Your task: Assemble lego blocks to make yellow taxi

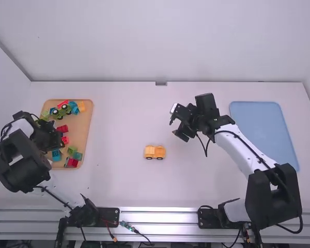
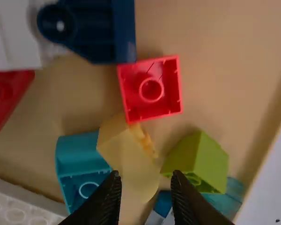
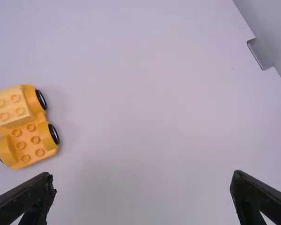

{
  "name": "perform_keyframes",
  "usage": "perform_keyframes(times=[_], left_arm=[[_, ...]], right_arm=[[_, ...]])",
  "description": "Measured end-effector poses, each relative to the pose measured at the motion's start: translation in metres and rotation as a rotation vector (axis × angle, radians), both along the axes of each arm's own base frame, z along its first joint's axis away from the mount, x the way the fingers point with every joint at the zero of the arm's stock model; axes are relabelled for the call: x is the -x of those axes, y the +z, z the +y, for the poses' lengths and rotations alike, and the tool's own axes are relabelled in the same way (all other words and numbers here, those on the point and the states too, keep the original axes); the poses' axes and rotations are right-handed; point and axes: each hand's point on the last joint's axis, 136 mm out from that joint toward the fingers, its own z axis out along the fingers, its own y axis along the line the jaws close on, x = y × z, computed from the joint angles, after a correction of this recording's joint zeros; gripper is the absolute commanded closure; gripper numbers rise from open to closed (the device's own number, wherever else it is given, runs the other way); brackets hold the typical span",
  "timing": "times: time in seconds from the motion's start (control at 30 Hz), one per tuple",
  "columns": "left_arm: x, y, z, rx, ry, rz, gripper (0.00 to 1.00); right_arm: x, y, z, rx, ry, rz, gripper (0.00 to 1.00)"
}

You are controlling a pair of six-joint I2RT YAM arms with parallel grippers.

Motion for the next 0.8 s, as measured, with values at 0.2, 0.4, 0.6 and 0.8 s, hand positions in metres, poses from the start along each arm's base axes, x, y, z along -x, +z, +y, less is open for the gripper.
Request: perform_keyframes(times=[0.2, 0.4, 0.6, 0.8], left_arm=[[-0.012, 0.0, -0.006, -0.03, 0.007, 0.0, 0.68], [-0.01, -0.001, -0.001, -0.072, 0.067, 0.04, 0.75], [-0.009, 0.001, -0.002, -0.065, 0.103, 0.041, 0.01], [-0.013, 0.002, 0.001, -0.072, 0.165, 0.02, 0.01]], right_arm=[[0.0, 0.0, 0.0, 0.0, -0.001, 0.001, 0.01], [0.0, 0.0, 0.0, 0.001, 0.0, 0.0, 0.01], [0.0, 0.0, 0.0, 0.001, 0.001, 0.0, 0.01], [0.0, 0.0, 0.0, 0.001, 0.001, 0.001, 0.01]])
